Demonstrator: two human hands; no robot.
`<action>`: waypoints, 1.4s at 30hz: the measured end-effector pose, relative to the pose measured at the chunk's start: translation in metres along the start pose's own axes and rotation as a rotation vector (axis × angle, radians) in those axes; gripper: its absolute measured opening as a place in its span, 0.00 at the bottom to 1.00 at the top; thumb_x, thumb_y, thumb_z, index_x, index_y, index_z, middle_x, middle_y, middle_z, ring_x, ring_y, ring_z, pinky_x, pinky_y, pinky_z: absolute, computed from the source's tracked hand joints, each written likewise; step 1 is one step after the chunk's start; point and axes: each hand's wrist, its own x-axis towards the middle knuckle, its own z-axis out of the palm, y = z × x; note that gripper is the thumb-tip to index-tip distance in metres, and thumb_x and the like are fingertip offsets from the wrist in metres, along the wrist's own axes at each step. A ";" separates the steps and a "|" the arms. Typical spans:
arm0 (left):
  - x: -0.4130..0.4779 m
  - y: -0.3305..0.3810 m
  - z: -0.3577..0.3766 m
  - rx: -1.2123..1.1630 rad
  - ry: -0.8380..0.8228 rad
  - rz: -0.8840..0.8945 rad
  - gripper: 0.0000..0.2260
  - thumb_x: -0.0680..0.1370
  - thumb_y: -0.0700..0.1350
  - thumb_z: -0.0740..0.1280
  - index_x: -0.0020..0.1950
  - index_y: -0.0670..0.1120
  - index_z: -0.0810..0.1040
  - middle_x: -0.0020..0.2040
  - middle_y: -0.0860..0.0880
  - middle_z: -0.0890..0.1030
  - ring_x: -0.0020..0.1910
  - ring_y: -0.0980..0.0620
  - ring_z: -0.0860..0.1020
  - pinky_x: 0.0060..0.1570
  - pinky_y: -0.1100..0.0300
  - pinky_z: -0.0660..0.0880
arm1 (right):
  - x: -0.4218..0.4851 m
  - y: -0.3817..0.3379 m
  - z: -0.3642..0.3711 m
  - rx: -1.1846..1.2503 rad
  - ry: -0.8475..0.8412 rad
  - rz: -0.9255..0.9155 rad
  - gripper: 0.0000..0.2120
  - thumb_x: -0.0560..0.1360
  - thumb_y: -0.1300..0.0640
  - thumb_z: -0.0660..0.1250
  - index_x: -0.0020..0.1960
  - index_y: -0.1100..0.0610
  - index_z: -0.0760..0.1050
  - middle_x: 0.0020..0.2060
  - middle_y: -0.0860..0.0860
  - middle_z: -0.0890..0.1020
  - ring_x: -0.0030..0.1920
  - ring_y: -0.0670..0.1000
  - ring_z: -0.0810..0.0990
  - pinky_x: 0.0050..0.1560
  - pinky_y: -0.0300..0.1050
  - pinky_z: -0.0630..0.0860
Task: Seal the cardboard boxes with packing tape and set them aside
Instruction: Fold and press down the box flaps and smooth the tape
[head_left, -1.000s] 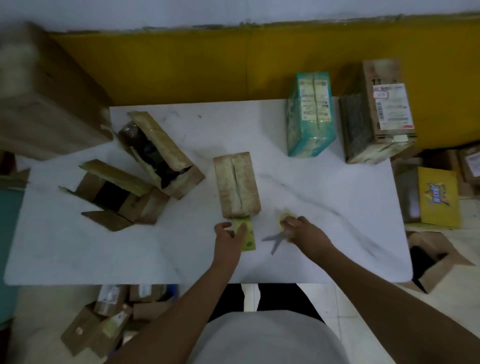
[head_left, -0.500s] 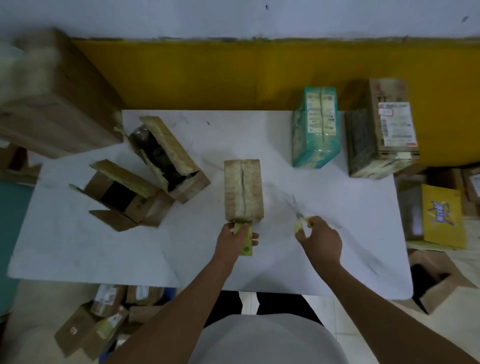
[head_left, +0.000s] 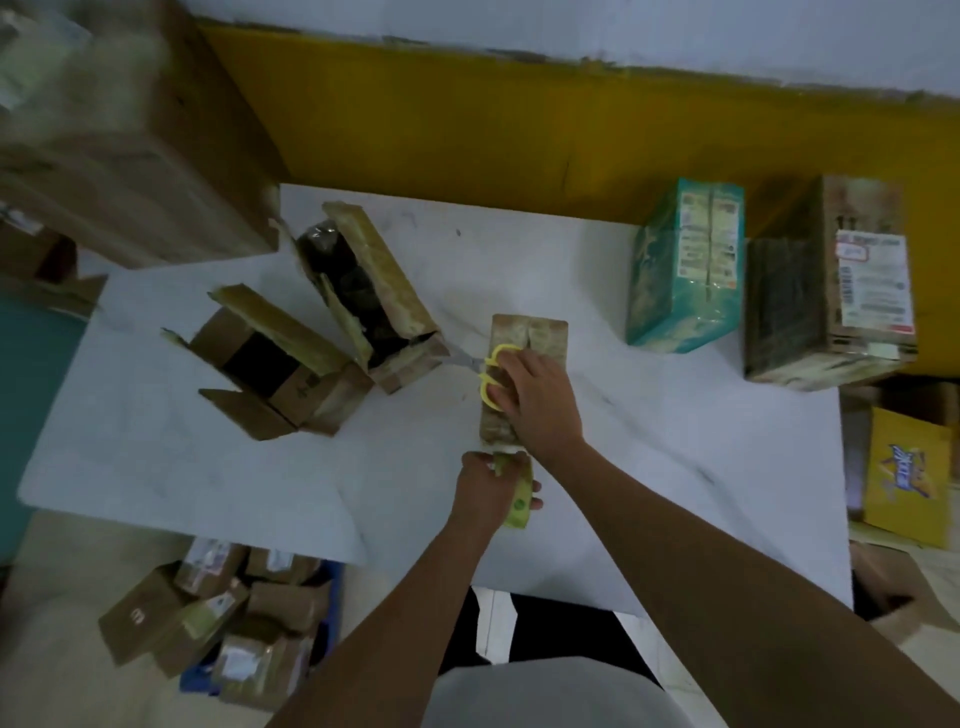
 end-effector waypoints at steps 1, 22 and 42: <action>0.002 -0.005 -0.001 -0.019 0.010 0.010 0.09 0.80 0.39 0.66 0.45 0.41 0.65 0.39 0.40 0.76 0.31 0.44 0.78 0.35 0.47 0.79 | 0.001 -0.001 0.000 -0.001 -0.001 0.001 0.17 0.77 0.49 0.64 0.62 0.57 0.74 0.54 0.55 0.79 0.51 0.57 0.75 0.52 0.49 0.71; -0.013 0.005 -0.025 0.190 -0.165 0.154 0.27 0.77 0.44 0.70 0.73 0.50 0.63 0.62 0.39 0.76 0.34 0.44 0.83 0.30 0.57 0.79 | -0.088 0.017 -0.120 0.097 -0.892 0.506 0.32 0.64 0.22 0.61 0.47 0.49 0.80 0.44 0.47 0.81 0.46 0.49 0.78 0.43 0.41 0.76; -0.016 0.033 -0.036 0.320 -0.225 0.081 0.07 0.79 0.37 0.67 0.54 0.36 0.75 0.47 0.35 0.83 0.33 0.41 0.82 0.36 0.49 0.81 | -0.064 0.013 -0.086 0.043 -0.796 0.374 0.18 0.70 0.32 0.68 0.41 0.46 0.83 0.33 0.44 0.82 0.38 0.44 0.80 0.40 0.41 0.75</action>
